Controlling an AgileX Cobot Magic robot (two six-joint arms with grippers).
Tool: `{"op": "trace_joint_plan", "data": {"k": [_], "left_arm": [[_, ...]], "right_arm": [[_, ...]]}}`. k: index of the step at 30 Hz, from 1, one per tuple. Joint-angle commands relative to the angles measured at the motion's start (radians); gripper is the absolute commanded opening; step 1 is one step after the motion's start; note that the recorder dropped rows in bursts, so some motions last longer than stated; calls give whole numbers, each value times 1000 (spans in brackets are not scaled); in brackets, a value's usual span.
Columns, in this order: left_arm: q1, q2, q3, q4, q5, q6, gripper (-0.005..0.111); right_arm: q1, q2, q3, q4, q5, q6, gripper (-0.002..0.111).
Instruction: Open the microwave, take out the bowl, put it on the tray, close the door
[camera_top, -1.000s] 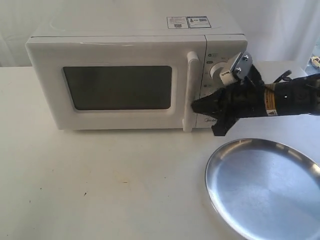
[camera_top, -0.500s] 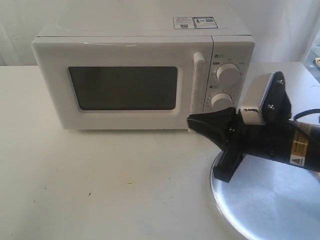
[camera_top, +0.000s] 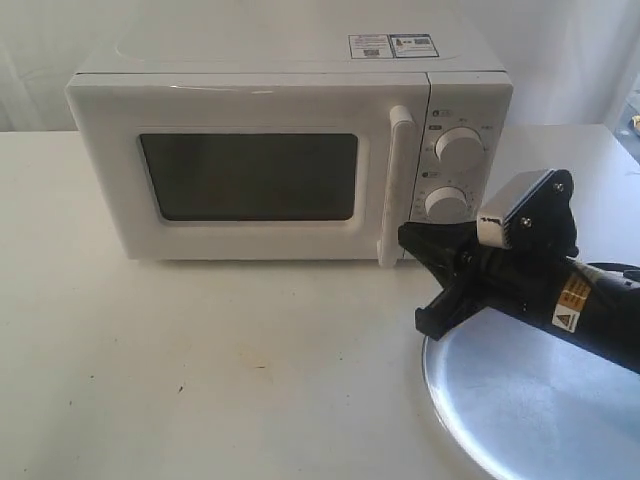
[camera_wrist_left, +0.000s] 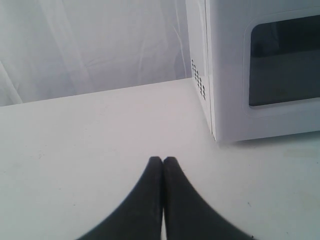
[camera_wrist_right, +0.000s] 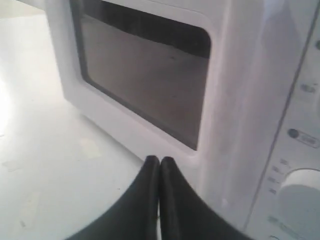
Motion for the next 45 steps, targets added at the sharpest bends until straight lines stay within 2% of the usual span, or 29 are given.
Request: {"op": "trace_joint_plan", "data": {"k": [1, 7, 13, 17, 19, 22, 26, 27, 30, 37, 45], "left_arm": [[0, -2, -3, -8, -4, 0, 0], [0, -2, -3, -8, -4, 0, 0], [0, -2, -3, -8, -4, 0, 0], [0, -2, -3, -8, -4, 0, 0], [0, -2, -3, -8, -4, 0, 0], [0, -2, -3, -8, -4, 0, 0], [0, -2, -3, -8, -4, 0, 0], [0, -2, -3, -8, -4, 0, 0], [0, -2, -3, -8, -4, 0, 0], [0, -2, -3, -8, -4, 0, 0], [0, -2, -3, -8, -4, 0, 0]], "right_arm": [[-3, 0, 34, -73, -53, 48, 0], [-3, -2, 44, -39, -98, 15, 0], [-3, -6, 39, 11, -26, -66, 0], [-3, -6, 39, 182, -40, -153, 0], [-3, -6, 39, 225, -42, -195, 4], [-3, -6, 21, 208, -42, -203, 21], [-3, -6, -17, 182, -37, -201, 56], [-3, -6, -29, 169, -25, -185, 58], [-3, 1, -75, 141, 41, -156, 53], [-3, 48, -152, 4, 61, -63, 51], [-3, 111, -230, -36, 72, -26, 46]]}}
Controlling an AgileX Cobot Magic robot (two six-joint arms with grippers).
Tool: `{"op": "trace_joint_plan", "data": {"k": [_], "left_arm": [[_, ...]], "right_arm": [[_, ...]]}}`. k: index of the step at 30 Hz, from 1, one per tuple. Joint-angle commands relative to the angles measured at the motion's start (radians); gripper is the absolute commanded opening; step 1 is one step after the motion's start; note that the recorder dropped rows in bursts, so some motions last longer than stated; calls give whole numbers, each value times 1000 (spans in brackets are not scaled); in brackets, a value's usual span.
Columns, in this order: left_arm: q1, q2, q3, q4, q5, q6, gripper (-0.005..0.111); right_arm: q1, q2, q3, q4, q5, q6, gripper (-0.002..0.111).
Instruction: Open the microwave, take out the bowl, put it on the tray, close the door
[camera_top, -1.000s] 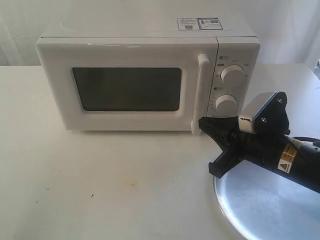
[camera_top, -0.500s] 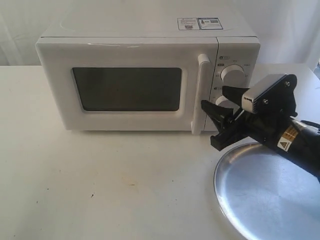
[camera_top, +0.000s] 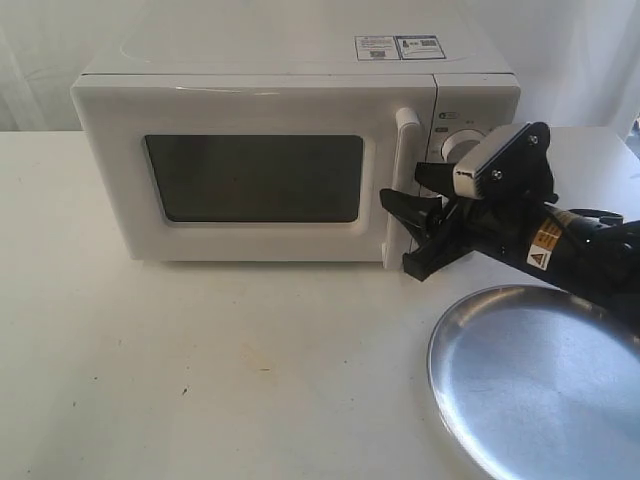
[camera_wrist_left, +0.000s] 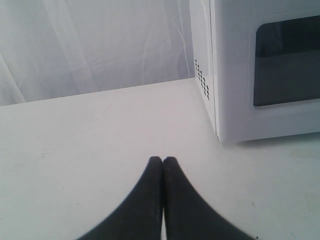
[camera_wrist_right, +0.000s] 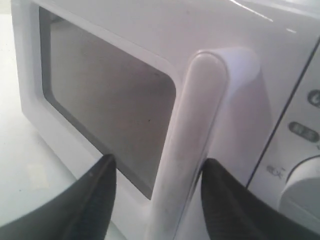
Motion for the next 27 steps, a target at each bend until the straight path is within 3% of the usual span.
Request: {"op": "trace_joint_plan", "data": {"k": [1, 4, 7, 11, 18, 27], "left_arm": [[0, -2, -3, -8, -4, 0, 0], [0, -2, -3, -8, -4, 0, 0], [0, -2, -3, -8, -4, 0, 0], [0, -2, -3, -8, -4, 0, 0], [0, -2, -3, -8, -4, 0, 0], [0, -2, -3, -8, -4, 0, 0]], "right_arm": [[-3, 45, -64, -60, 11, 57, 45], [-3, 72, -95, -64, 16, 70, 35], [-3, 80, -97, -66, 5, 64, 1], [-3, 80, -97, -118, -9, 64, 0], [-21, 80, -97, -481, -226, 133, 0], [-31, 72, -73, -657, -226, 154, 0]]}}
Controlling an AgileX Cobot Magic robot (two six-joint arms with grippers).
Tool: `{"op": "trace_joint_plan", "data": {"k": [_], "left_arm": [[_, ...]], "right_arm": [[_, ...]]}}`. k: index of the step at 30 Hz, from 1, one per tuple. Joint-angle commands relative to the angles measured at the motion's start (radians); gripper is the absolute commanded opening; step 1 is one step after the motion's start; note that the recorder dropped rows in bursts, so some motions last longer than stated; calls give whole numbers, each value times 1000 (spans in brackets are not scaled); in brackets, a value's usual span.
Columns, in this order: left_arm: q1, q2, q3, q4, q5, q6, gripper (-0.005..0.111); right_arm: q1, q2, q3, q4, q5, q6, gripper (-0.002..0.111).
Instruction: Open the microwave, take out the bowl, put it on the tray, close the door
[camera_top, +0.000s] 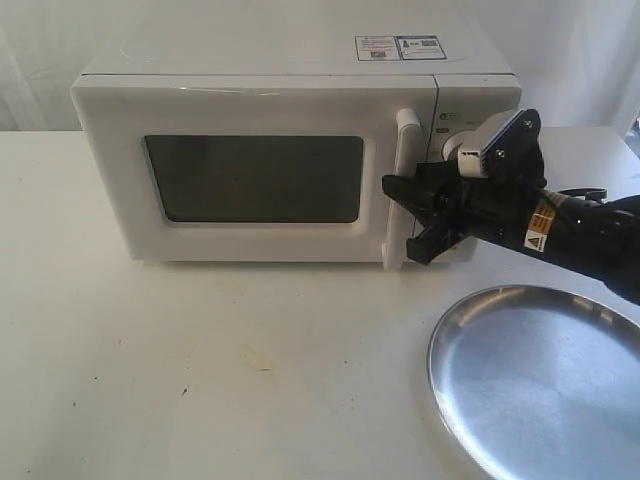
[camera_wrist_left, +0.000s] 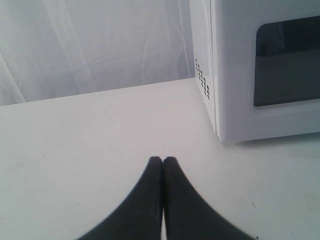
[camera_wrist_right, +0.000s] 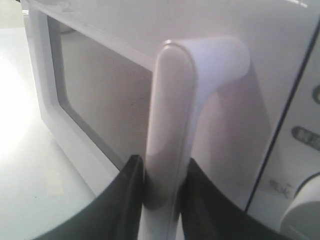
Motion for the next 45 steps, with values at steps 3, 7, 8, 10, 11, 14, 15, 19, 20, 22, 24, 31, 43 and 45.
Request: {"op": "trace_joint_plan", "data": {"k": [3, 7, 8, 10, 11, 14, 15, 19, 20, 22, 24, 31, 43, 45], "left_arm": [[0, -2, -3, -8, -4, 0, 0], [0, -2, -3, -8, -4, 0, 0], [0, -2, -3, -8, -4, 0, 0], [0, -2, -3, -8, -6, 0, 0], [0, -2, -3, -8, -6, 0, 0], [0, -2, -3, -8, -4, 0, 0], [0, -2, -3, -8, -4, 0, 0], [0, -2, -3, -8, -4, 0, 0], [0, -2, -3, -8, -4, 0, 0], [0, -2, -3, -8, -4, 0, 0], [0, -2, -3, -8, -4, 0, 0], [0, -2, -3, -8, -4, 0, 0], [0, -2, -3, -8, -4, 0, 0], [0, -2, -3, -8, -4, 0, 0]], "right_arm": [[29, -37, 40, -459, -175, 1, 0], [29, -82, 40, -533, -175, 47, 0], [29, -95, 48, -544, -175, 52, 0], [25, -130, 65, -556, -175, 81, 0], [22, -149, 74, -570, -175, 97, 0], [11, -207, 109, -588, -175, 146, 0], [6, -232, 126, -589, -175, 150, 0], [0, -342, 207, -572, -87, 225, 0], [0, -367, 223, -560, -53, 258, 0], [0, -437, 260, -550, 60, 361, 0], [0, -506, 291, -550, 175, 485, 0], [0, -748, 401, -525, 372, 648, 0], [3, -629, 366, 90, 158, 132, 0], [17, -562, 354, 90, 95, 124, 0]]}}
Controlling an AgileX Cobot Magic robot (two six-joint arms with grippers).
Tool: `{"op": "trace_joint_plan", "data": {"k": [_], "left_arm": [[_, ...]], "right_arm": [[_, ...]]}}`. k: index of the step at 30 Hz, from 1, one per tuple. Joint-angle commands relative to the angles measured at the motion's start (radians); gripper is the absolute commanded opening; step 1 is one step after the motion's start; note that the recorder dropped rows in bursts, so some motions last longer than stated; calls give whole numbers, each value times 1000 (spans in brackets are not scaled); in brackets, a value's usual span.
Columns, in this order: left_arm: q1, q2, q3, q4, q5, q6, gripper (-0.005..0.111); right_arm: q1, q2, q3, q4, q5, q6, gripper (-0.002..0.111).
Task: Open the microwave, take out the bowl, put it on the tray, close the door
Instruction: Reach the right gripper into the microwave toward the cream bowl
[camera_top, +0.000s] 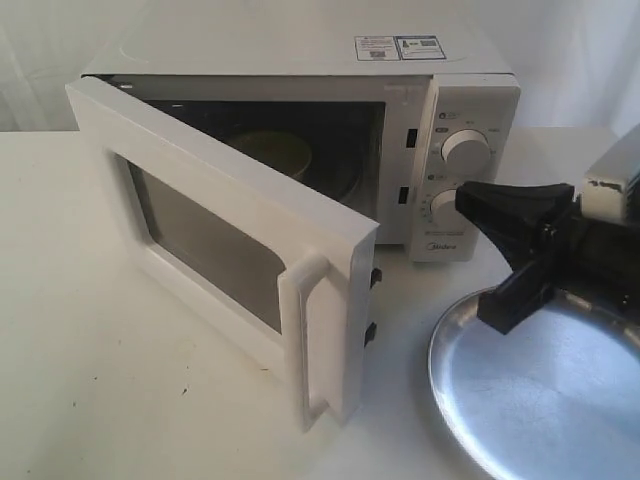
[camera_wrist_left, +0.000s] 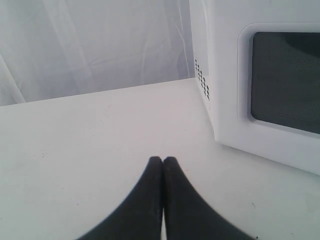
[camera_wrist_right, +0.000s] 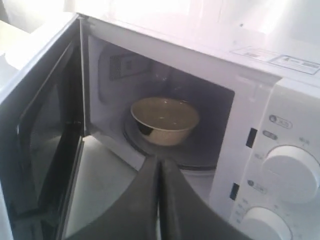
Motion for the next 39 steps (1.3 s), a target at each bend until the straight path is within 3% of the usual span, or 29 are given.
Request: {"op": "trace_joint_plan", "data": {"k": [1, 10, 18, 25, 31, 36, 39], "left_arm": [[0, -2, -3, -8, -4, 0, 0], [0, -2, -3, -8, -4, 0, 0], [0, -2, -3, -8, -4, 0, 0], [0, -2, -3, -8, -4, 0, 0], [0, -2, -3, -8, -4, 0, 0], [0, -2, -3, -8, -4, 0, 0], [0, -2, -3, -8, -4, 0, 0]], "right_arm": [[20, 151, -35, 26, -151, -48, 0], [152, 385, -95, -108, -378, -73, 0], [240, 403, -121, -158, -368, -82, 0], [287, 424, -185, -108, -125, -96, 0], [328, 480, -302, 166, 25, -259, 0], [349, 566, -429, 55, 119, -303, 1], [368, 636, -510, 54, 156, -383, 12]]}}
